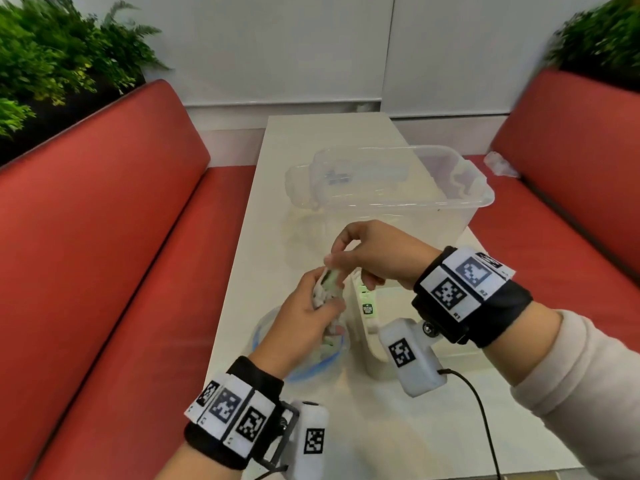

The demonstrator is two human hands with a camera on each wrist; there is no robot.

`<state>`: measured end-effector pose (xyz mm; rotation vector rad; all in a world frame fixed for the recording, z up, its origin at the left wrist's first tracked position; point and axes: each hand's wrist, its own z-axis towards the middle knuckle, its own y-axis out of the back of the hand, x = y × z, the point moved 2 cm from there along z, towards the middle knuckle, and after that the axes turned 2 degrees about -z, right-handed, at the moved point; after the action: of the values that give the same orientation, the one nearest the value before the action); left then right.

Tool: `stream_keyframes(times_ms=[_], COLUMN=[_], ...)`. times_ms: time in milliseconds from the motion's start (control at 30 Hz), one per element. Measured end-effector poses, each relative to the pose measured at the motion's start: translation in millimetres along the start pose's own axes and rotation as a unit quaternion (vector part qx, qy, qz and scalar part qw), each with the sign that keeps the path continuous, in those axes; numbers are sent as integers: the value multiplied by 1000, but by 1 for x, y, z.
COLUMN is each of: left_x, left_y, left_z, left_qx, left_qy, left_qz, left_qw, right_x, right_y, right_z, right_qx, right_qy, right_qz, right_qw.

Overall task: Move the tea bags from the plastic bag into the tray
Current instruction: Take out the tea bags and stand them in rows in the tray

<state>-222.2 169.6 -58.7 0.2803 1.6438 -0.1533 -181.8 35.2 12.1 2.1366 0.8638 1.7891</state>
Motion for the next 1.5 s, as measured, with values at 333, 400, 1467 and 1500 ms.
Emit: stream_keyframes(times_ms=[333,400,1467,1500], left_x=[-4,-2,25,26], left_y=[-19,-22,-45,-45], left_z=[19,24,52,52], left_qx=[145,145,-24,-24], left_qy=[127,130,197,197], left_qz=[-297,-307,-204,-202], left_qw=[935,932,959,959], right_x=[-18,-22,-107,-108], right_y=[35,38,68,66], right_z=[5,8,101,102], right_qx=[3,2,38,43], right_qy=[46,41,46,47], right_qz=[-65,-87,-529,-543], right_qw=[997,995,846,837])
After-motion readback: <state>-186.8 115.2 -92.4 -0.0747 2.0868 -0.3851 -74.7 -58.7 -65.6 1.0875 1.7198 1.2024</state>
